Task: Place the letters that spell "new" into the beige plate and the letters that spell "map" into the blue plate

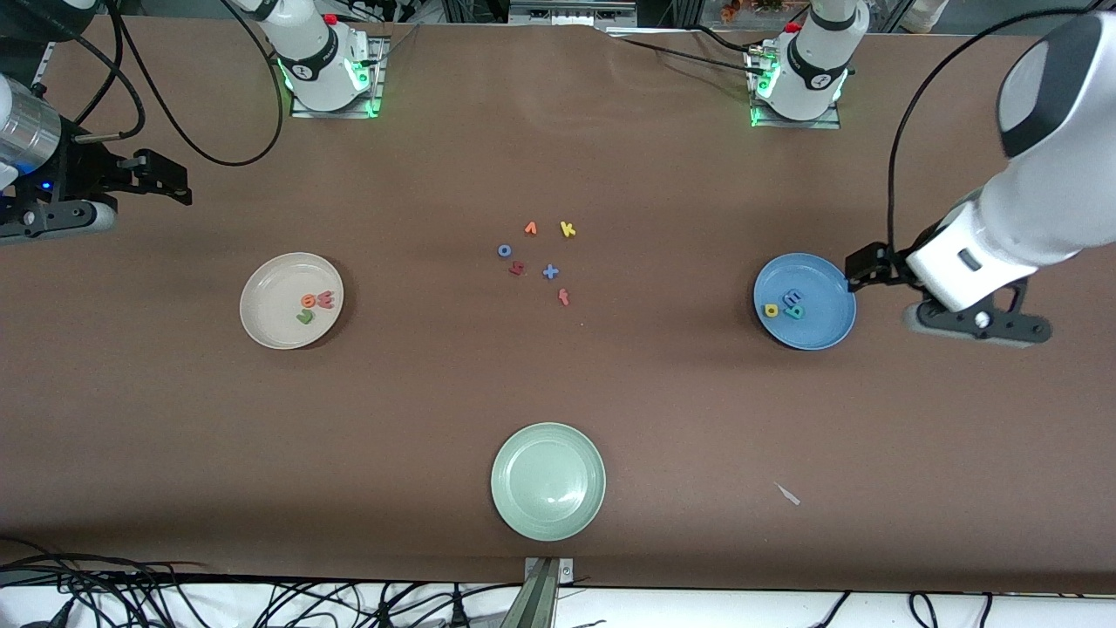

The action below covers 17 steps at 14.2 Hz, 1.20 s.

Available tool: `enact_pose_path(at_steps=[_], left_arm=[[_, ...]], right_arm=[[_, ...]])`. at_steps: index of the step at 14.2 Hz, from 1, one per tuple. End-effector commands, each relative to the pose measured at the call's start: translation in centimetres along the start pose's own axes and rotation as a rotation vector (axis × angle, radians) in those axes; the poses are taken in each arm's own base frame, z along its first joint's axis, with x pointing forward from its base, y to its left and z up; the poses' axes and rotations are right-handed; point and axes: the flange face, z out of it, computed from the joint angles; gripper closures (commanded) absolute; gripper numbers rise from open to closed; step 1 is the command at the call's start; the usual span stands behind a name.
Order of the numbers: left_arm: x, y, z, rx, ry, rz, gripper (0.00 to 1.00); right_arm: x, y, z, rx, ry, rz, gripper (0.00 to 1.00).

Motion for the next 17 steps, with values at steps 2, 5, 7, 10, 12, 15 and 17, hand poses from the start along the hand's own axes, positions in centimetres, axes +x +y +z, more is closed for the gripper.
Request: enact_pose_path(at_steps=[2, 5, 7, 10, 12, 15, 17], left_arm=[[-3.6, -2.5, -0.8, -0.028, 0.093, -0.069, 0.0], [-6.7, -2.4, -0.8, -0.015, 0.093, -0.078, 0.0], [-8.4, -2.1, -0.6, -0.008, 0.086, -0.074, 0.0], [-8.2, -1.8, -0.6, -0.003, 0.084, -0.055, 0.0], [-8.1, -2.1, -0.7, -0.002, 0.084, -0.061, 0.0], [-7.2, -2.6, -1.0, -0.005, 0.08, -0.073, 0.0], [-7.0, -2.7, -1.1, -0.007, 0.071, -0.075, 0.0]], right_arm=[[-0.9, 0.0, -0.5, 0.007, 0.02, 0.042, 0.0], [-1.2, -0.2, -0.8, 0.008, 0.021, 0.185, 0.0], [-1.2, -0.1, -0.7, 0.008, 0.019, 0.182, 0.0], [-1.5, -0.2, -0.7, 0.008, 0.001, 0.179, 0.0], [-1.2, -0.5, -0.6, -0.001, -0.001, 0.172, 0.0], [-0.9, -0.5, -0.3, -0.008, -0.004, 0.175, 0.0], [-0.9, -0.3, -0.2, -0.007, -0.011, 0.186, 0.0]])
